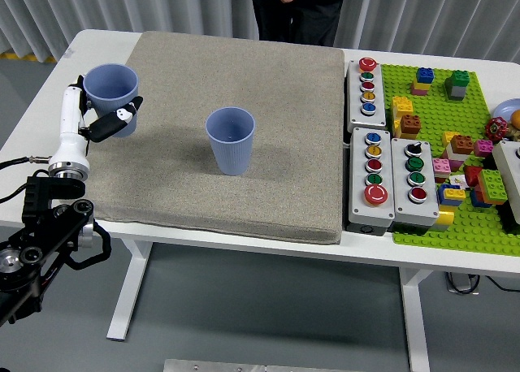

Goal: Pick cup pour cup place

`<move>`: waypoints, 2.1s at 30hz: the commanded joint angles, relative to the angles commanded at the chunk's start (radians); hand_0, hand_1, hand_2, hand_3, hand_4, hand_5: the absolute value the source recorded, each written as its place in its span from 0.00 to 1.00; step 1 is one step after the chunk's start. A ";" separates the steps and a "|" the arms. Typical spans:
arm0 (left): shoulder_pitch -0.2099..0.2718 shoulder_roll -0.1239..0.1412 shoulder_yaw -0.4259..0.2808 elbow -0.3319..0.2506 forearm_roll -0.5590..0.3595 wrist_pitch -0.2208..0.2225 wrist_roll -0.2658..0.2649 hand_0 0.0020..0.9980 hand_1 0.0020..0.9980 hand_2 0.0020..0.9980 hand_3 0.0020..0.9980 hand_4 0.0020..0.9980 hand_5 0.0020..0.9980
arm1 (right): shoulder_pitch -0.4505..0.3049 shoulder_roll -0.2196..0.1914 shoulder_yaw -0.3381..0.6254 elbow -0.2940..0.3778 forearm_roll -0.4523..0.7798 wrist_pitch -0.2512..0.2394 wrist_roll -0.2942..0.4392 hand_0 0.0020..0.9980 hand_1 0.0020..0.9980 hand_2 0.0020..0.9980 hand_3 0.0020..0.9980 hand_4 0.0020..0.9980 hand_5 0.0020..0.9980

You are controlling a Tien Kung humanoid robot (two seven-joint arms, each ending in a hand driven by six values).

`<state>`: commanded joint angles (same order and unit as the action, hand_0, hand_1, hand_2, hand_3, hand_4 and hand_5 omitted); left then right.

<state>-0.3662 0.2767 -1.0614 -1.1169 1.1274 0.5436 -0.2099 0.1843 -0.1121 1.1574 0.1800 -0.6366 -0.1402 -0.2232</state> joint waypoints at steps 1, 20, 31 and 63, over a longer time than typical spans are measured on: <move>0.001 -0.007 0.004 0.010 -0.003 -0.003 -0.007 0.56 0.54 0.56 0.56 0.68 0.14 | 0.000 0.000 -0.001 0.000 0.002 0.000 0.000 0.72 0.69 0.74 0.70 0.33 0.30; 0.020 -0.022 0.029 0.069 -0.091 -0.111 -0.073 0.60 0.57 0.60 0.58 0.69 0.14 | 0.010 -0.001 -0.009 0.000 0.017 -0.001 0.004 0.72 0.69 0.74 0.70 0.32 0.30; 0.055 -0.020 0.013 0.064 -0.090 -0.197 -0.103 0.68 0.67 0.74 0.74 0.86 0.31 | 0.008 0.003 0.000 0.000 0.007 -0.002 0.000 0.72 0.69 0.74 0.70 0.32 0.30; 0.108 -0.010 -0.053 0.010 -0.005 -0.243 -0.084 0.77 0.78 0.94 1.00 0.98 0.48 | 0.000 0.002 -0.001 0.000 -0.001 0.002 -0.003 0.72 0.69 0.74 0.70 0.32 0.31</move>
<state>-0.2582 0.2669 -1.1142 -1.1066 1.1226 0.3001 -0.2944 0.1844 -0.1100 1.1561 0.1800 -0.6373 -0.1386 -0.2265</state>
